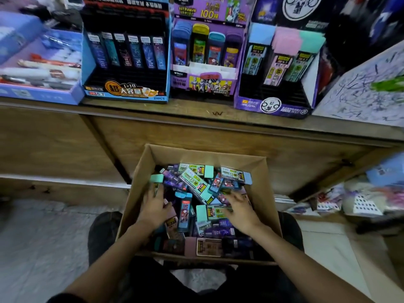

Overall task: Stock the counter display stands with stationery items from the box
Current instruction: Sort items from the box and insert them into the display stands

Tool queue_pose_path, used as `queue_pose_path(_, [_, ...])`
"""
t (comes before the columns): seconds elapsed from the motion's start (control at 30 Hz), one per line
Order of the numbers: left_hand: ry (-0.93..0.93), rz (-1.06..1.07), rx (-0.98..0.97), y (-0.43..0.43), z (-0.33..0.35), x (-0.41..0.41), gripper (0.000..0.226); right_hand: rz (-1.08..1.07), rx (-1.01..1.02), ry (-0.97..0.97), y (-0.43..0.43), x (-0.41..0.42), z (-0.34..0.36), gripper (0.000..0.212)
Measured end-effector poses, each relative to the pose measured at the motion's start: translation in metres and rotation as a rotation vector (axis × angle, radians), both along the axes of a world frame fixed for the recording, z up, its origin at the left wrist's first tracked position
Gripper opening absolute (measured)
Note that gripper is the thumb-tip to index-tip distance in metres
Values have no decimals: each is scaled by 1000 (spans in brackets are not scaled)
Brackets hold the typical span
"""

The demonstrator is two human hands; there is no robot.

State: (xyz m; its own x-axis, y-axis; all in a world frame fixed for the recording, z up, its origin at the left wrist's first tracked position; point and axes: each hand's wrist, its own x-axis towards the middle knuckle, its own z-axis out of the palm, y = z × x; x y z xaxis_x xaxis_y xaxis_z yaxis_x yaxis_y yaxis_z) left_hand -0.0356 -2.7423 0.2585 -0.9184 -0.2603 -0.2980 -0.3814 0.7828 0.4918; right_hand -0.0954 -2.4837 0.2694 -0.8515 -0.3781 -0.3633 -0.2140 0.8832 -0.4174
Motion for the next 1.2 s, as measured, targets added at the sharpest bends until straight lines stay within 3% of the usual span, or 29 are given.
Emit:
queue_pose_path(0.07, [-81,63,44,-2,-5,-5,80,-38,65,-50,3,0,-11,59])
queue_pose_path(0.17, [-183,-16,48,1,-16,1,95,-49,134,-135,5,8,-26,65])
queue_pose_path(0.4, [-251,-270,35,12,-8,26,87,-11,120,-40,4,15,-29,66])
queue_pose_path(0.57, [-50,-62,92,10,1,18,39,-75,-16,-93,6,9,-18,58])
queue_pose_path(0.77, [-64,277,264,7,-3,6,53,-328,-321,-268,7,1,-12,41])
queue_pose_path(1.0, [-236,162,206,2,-5,6,67,-417,-403,-363,6,-4,-12,37])
queue_pose_path(1.1, [-211,147,295,-3,-6,6,68,-466,-453,-415,4,-4,-12,41])
queue_pose_path(1.2, [-194,176,433,-7,-5,9,54,-529,-489,-430,8,-7,-8,47])
